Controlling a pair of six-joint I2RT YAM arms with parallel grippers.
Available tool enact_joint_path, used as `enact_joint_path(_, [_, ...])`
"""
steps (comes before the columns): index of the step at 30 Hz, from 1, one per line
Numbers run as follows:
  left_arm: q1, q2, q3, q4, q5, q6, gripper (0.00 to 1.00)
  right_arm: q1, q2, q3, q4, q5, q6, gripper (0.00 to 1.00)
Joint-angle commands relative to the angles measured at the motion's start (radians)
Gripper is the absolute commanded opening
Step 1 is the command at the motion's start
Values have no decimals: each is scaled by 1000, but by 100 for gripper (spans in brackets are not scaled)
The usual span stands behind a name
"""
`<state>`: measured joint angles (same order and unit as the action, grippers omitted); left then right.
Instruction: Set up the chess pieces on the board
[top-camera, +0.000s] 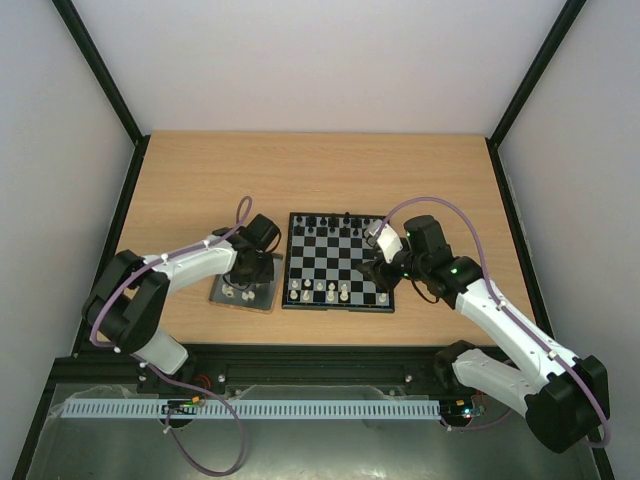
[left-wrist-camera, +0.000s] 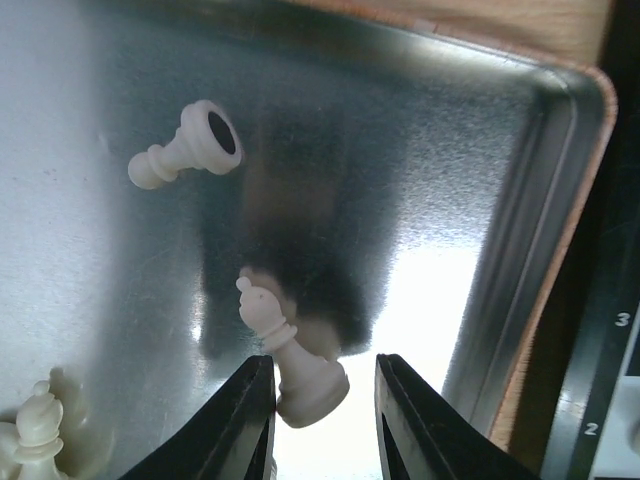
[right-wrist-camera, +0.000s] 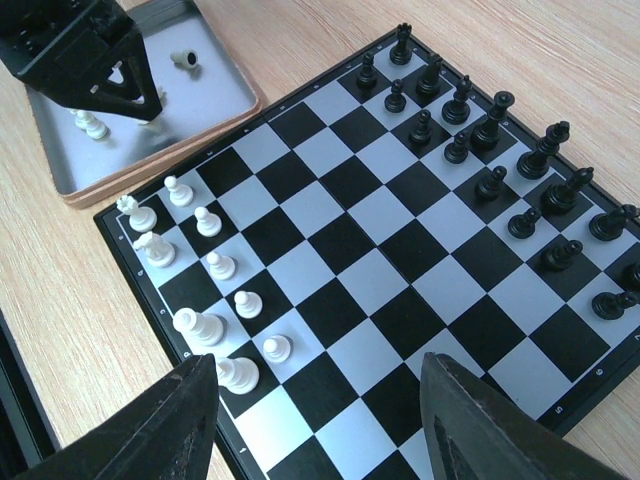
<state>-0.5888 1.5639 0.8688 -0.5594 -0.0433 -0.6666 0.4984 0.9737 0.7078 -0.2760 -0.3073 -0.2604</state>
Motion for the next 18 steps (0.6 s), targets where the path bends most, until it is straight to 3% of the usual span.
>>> enact_joint_path(1, [-12,31,-4,-33,-32,-12,29,-3,0,-16,-24,-21,-13,57])
enact_joint_path(18, [-9,55,12,-104,-96,35,26,-3,3,-19,-29,-29,-22,57])
